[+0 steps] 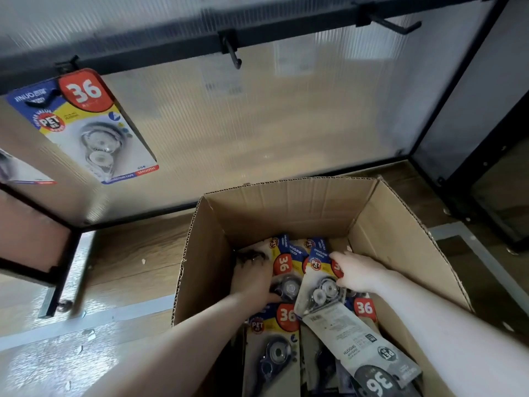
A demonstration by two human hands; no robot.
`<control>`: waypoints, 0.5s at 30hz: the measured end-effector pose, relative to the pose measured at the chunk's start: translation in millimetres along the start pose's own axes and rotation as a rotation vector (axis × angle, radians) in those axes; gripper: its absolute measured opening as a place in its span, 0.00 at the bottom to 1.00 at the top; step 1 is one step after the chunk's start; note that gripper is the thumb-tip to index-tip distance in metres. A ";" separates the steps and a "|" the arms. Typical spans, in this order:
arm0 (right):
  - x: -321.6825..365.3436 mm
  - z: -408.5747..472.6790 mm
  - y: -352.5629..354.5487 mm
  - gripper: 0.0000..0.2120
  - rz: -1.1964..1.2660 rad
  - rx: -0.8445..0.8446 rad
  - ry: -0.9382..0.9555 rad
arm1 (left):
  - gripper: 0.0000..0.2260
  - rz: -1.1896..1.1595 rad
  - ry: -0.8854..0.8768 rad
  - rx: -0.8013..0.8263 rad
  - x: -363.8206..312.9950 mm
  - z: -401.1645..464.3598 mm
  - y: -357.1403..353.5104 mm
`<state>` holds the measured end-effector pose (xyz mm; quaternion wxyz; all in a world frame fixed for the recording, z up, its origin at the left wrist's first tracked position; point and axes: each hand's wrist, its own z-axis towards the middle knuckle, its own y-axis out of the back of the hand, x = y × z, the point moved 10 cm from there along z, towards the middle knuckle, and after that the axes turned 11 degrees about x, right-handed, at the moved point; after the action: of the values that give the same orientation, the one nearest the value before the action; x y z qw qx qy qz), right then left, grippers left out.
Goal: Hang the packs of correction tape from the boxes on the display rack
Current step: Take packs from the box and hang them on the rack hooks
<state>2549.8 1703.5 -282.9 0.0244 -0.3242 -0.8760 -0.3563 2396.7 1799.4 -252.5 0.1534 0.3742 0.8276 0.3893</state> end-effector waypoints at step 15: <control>-2.4 -6.3 29.6 0.19 0.025 -0.248 0.027 | 0.27 -0.046 -0.064 -0.233 5.3 6.4 12.3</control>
<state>2567.8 1714.0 -260.9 0.0003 -0.3311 -0.8207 -0.4657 2402.8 1811.7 -247.1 0.2311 0.3468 0.7797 0.4673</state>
